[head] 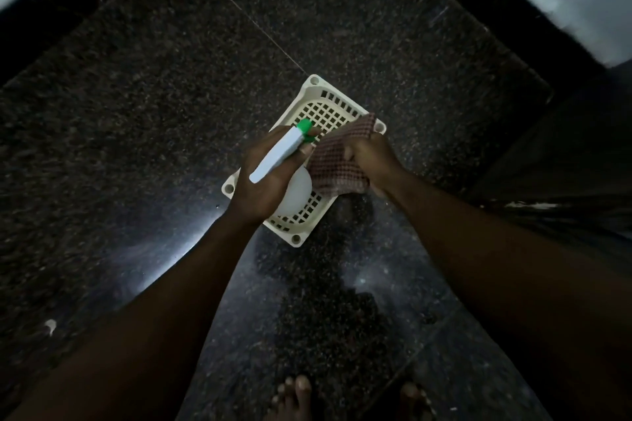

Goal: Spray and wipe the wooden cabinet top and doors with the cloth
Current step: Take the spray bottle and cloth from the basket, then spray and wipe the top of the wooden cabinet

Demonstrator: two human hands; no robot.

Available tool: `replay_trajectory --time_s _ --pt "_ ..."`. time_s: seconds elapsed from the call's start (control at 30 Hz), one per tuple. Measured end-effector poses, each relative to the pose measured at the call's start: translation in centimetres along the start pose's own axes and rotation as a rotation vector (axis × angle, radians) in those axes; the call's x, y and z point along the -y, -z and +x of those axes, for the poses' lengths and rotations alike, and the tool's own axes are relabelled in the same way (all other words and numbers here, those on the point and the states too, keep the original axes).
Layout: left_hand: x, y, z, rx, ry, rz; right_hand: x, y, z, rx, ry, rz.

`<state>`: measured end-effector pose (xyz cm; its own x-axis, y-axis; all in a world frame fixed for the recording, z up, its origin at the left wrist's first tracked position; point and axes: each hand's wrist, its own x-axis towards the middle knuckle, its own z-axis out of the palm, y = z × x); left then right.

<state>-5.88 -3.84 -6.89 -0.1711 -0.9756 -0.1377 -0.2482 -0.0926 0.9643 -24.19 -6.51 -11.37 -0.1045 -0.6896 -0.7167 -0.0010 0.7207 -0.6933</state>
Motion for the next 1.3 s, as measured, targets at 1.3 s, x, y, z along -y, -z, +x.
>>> replay_trajectory --time_s 1.3 --pt "-41.8 -10.6 -11.0 0.522 -0.105 0.112 12.5 23.9 -46.7 -0.306 0.066 1.101"
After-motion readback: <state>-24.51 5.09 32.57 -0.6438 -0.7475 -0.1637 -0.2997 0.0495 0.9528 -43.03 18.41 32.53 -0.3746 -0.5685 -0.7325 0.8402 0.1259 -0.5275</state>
